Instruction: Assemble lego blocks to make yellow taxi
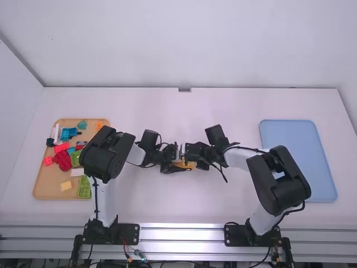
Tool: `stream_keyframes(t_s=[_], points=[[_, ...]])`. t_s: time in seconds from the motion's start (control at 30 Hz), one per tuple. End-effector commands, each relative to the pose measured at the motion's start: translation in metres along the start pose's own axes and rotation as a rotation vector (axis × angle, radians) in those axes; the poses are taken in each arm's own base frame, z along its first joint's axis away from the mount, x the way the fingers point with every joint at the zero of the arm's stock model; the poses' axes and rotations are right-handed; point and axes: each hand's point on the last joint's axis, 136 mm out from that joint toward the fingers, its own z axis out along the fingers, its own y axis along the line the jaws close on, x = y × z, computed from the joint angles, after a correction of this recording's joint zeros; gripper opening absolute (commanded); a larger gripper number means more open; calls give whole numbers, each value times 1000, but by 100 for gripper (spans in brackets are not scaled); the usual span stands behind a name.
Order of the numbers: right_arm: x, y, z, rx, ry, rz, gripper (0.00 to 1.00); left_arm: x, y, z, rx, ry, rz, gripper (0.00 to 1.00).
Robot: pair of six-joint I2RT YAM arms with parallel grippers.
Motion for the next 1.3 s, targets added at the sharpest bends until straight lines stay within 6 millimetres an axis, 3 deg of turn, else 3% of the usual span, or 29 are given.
stream_keyframes(t_s=[0.0, 0.1, 0.23, 0.5, 0.57, 0.6, 0.63, 0.7, 0.77, 1.0, 1.27], points=[[55, 21, 10, -19, 187, 84, 0, 19, -10, 3, 8, 44, -64, 46], [36, 13, 8, -15, 72, 66, 0, 19, -10, 3, 8, 45, -65, 46], [-7, 11, -12, -58, -197, -35, 0, 19, -10, 3, 8, 44, -65, 46], [-30, -2, -53, -55, -482, -69, 0, 19, -10, 3, 8, 44, -64, 49], [-31, -2, -65, -61, -548, -69, 19, 19, -10, 3, 8, 44, -64, 50], [-31, -3, -72, -59, -579, -62, 50, 19, -10, 3, 8, 44, -64, 52], [-28, -5, -78, -53, -598, -44, 99, 19, -10, 3, 8, 44, -64, 54], [-21, -11, -86, -33, -603, -6, 99, 18, -9, 3, 6, 43, -61, 58], [-14, -14, -89, -22, -595, 37, 99, 18, -8, 3, 4, 41, -57, 71], [-5, -16, -93, -5, -579, 69, 99, 17, -6, 3, 6, 43, -63, 100], [-7, -13, -85, -15, -551, 49, 99, 19, -3, -3, 16, 81, -133, 99]])
